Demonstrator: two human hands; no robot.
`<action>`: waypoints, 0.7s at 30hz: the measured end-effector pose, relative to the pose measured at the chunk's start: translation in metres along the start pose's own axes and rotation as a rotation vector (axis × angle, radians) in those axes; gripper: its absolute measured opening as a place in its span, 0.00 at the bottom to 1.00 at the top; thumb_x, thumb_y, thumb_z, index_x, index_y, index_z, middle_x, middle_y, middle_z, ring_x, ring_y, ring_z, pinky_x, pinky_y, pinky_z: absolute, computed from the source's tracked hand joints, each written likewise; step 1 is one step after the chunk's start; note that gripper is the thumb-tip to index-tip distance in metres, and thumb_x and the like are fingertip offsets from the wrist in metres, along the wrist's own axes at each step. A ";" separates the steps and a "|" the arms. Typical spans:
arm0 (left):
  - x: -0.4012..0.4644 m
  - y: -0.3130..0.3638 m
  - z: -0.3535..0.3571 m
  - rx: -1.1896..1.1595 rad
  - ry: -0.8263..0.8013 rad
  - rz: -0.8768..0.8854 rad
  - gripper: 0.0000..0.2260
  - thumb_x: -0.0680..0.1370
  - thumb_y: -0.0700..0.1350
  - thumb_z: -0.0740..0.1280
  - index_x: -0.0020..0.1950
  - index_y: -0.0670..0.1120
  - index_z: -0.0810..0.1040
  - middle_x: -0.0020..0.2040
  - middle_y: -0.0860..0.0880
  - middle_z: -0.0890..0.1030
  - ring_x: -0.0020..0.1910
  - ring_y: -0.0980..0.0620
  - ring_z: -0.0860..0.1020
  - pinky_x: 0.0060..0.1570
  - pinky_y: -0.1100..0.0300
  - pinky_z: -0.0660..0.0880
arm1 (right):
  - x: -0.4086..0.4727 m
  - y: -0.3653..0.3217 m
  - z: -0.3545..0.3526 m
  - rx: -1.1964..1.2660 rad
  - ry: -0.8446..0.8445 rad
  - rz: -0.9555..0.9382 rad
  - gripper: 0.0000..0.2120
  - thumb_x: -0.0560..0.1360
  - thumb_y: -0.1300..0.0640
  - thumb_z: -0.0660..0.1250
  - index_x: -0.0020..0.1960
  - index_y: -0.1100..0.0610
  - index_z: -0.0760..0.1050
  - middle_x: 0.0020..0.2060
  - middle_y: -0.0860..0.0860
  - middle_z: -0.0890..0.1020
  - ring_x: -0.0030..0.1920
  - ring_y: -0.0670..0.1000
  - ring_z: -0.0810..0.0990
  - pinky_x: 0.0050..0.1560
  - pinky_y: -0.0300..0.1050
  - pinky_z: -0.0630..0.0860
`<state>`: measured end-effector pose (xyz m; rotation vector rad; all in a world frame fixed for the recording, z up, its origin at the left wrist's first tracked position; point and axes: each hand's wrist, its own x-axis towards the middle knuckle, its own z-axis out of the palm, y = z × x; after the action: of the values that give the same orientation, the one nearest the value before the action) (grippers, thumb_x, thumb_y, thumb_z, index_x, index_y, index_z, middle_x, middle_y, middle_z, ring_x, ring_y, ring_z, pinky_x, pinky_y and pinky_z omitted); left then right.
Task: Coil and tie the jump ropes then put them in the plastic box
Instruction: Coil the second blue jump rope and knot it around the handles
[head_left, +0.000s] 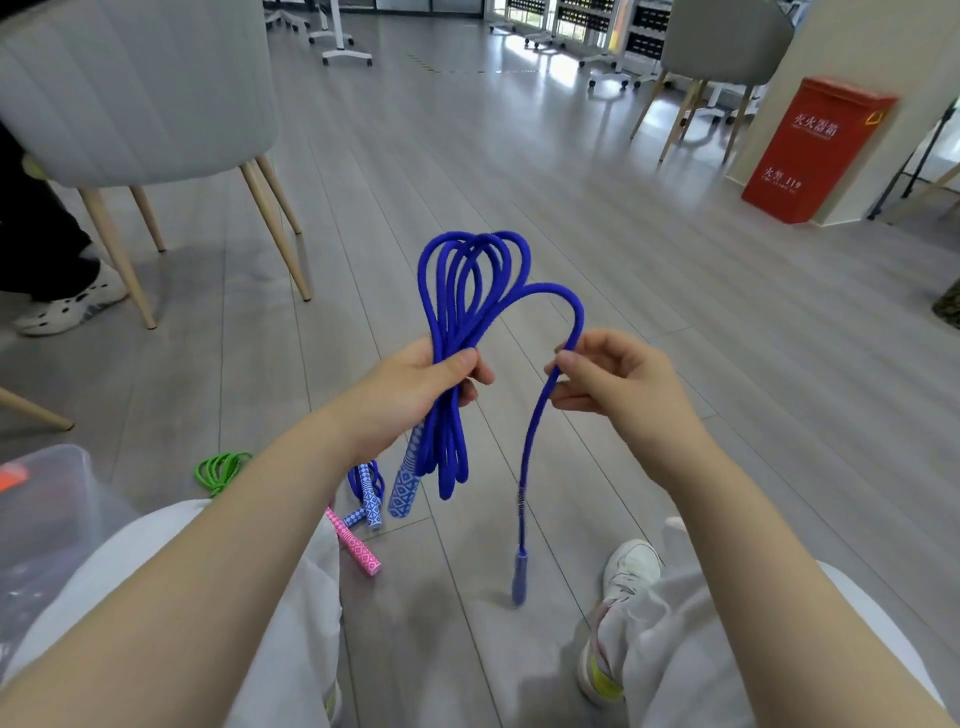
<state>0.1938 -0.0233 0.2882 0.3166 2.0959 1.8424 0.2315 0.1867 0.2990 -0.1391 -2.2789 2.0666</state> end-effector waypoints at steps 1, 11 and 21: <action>-0.001 0.000 0.005 0.059 -0.005 -0.001 0.10 0.83 0.46 0.59 0.54 0.45 0.79 0.37 0.60 0.81 0.41 0.58 0.77 0.44 0.67 0.76 | 0.000 -0.001 0.001 0.033 0.028 -0.014 0.03 0.77 0.61 0.68 0.50 0.59 0.79 0.42 0.56 0.85 0.40 0.54 0.85 0.45 0.46 0.83; -0.002 -0.002 0.033 0.103 -0.138 0.001 0.09 0.83 0.45 0.59 0.62 0.51 0.73 0.50 0.55 0.85 0.45 0.54 0.77 0.56 0.54 0.79 | 0.006 -0.002 0.015 0.045 0.068 -0.119 0.02 0.74 0.60 0.71 0.47 0.56 0.81 0.39 0.51 0.85 0.37 0.46 0.79 0.41 0.39 0.78; 0.000 -0.006 0.027 0.114 -0.207 -0.021 0.07 0.82 0.45 0.61 0.58 0.49 0.76 0.51 0.54 0.84 0.48 0.55 0.80 0.55 0.58 0.79 | 0.008 -0.001 0.023 0.101 0.093 -0.141 0.04 0.73 0.61 0.72 0.47 0.60 0.80 0.39 0.52 0.83 0.35 0.46 0.77 0.38 0.39 0.76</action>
<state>0.2051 0.0008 0.2789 0.4896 2.0560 1.6062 0.2210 0.1649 0.2976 -0.0656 -2.0639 2.0533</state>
